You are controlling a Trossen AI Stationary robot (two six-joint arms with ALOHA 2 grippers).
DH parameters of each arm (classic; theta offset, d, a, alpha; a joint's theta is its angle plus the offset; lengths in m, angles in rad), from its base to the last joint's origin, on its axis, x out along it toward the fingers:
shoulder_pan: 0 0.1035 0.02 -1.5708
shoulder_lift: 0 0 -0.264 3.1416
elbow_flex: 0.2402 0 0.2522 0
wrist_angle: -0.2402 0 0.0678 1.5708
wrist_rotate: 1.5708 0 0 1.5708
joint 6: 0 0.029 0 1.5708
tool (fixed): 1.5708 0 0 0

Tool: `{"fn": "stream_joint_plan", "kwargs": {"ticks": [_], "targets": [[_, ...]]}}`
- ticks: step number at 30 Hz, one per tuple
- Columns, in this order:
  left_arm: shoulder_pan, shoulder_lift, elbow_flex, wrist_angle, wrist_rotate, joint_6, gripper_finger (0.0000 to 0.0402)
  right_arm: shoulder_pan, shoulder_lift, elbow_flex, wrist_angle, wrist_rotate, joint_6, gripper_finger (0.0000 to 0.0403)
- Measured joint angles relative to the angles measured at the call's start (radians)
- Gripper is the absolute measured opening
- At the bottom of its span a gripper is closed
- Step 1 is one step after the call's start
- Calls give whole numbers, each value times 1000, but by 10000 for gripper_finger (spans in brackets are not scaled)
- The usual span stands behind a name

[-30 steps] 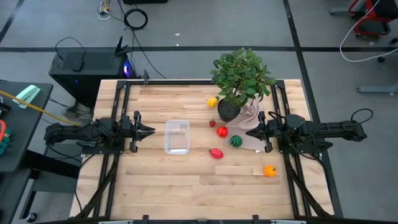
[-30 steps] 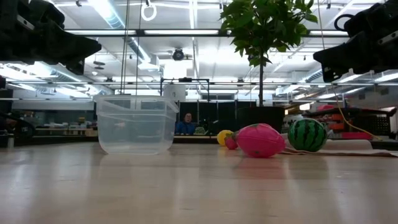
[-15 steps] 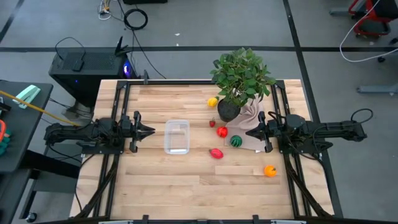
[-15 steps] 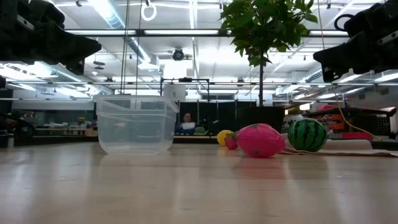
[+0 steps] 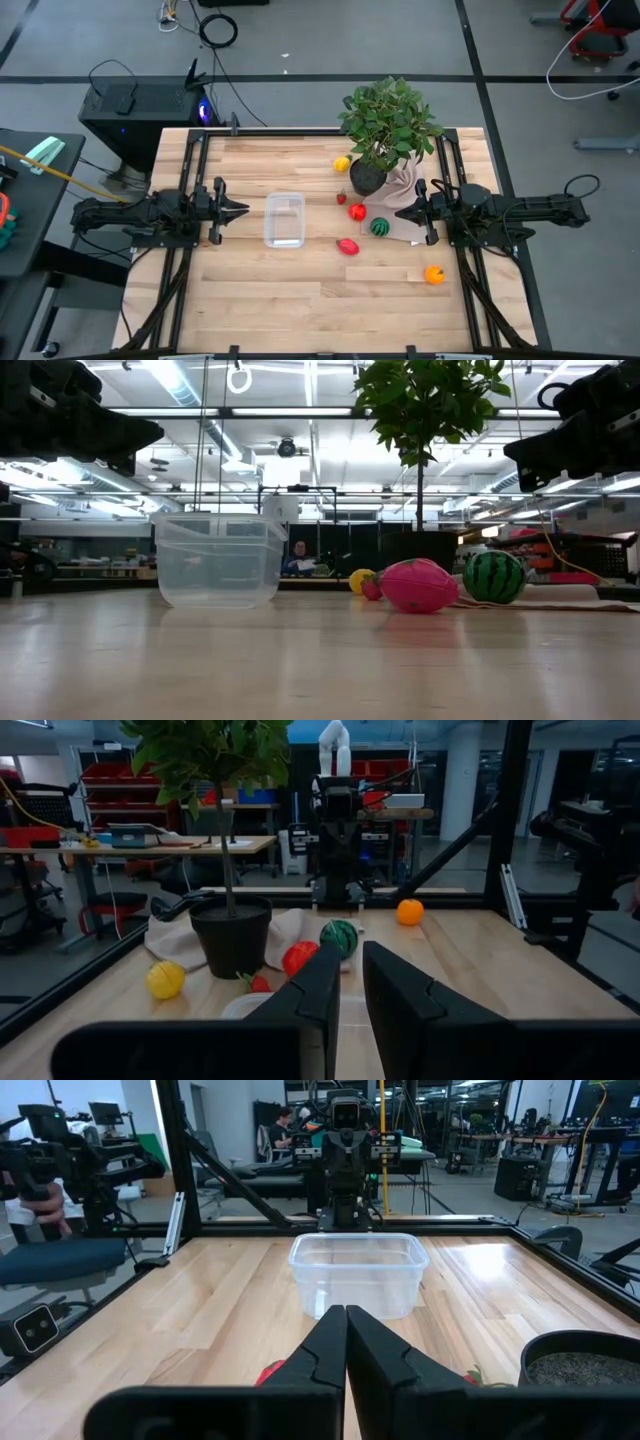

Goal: Pick and placing Produce into tupperware
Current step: Put the orange into the transparent bin

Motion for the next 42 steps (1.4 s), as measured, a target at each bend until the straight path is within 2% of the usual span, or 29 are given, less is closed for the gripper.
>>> {"fn": "stream_joint_plan", "kwargs": {"ticks": [6, 11, 16, 22, 25, 29, 34, 37, 42], "targets": [[0, 0, 0, 89, 0, -5, 53, 0, 0, 0, 59, 19, 5, 16], [0, 0, 0, 319, -29, -93, 52, 0, 0, 13, 263, 38, 121, 16], [0, 0, 4, 514, -41, -178, 57, 0, 3, 105, 300, 38, 174, 16], [-1, 64, 119, 512, -42, -230, 52, 0, 58, 290, 300, 38, 174, 16], [-1, 146, 200, 505, -41, -218, 51, 0, 117, 391, 296, 38, 184, 16], [-1, 284, 325, 469, -33, -217, 52, 0, 217, 517, 294, 60, 283, 16], [-1, 453, 503, 311, -7, -242, 46, 0, 347, 652, 278, 112, 342, 16], [-7, 549, 622, 178, 9, -290, 40, 0, 426, 736, 254, 124, 442, 16], [-62, 692, 828, 24, 16, -238, 27, 0, 529, 918, 114, 26, 420, 16]]}}
